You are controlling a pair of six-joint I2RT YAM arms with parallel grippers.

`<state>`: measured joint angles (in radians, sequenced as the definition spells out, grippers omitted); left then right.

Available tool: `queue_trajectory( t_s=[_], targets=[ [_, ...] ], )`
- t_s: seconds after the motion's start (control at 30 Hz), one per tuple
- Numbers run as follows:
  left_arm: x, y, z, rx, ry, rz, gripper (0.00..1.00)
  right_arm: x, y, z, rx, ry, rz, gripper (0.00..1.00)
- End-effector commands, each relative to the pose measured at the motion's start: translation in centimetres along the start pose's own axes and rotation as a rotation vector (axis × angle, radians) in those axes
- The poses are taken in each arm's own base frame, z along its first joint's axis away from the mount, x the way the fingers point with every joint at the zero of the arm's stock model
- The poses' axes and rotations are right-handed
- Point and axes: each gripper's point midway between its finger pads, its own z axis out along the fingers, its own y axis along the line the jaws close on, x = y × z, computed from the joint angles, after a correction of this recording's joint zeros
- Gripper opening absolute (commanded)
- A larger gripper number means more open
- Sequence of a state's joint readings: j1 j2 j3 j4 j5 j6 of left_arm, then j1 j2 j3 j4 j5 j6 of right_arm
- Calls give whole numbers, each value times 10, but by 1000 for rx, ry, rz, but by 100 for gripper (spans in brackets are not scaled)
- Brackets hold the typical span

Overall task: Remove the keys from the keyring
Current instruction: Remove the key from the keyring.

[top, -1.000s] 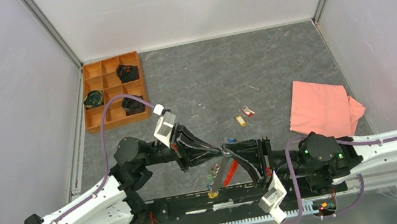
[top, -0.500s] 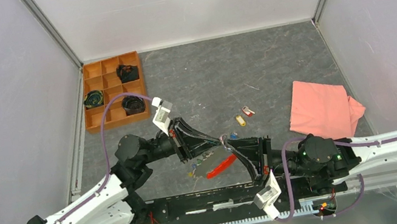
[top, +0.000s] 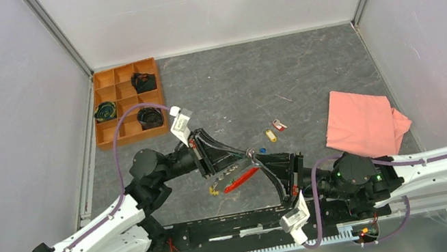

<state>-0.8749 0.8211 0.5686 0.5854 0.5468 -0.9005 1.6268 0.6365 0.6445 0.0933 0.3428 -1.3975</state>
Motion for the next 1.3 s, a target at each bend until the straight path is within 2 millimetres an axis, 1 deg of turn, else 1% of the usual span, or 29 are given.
queue_trajectory(
  t_s=[0.0,0.17,0.5,0.73,1.27],
  targets=[
    [-43,-20,0,37,-168,21,2,-1,12,2,-35,-4,-21,1],
    [-45,-21,-2,32,-181,22,2,0,15,4,-44,8,-29,1],
    [-41,-18,-8,32,-192,67,2,0,2,-1,-1,-1,-12,1],
    [-39,-18,-13,38,-203,101,2,0,-4,-3,15,-1,-4,1],
    [-23,-16,-12,60,-121,181,2,-1,-17,-2,36,-3,-8,1]
  ],
)
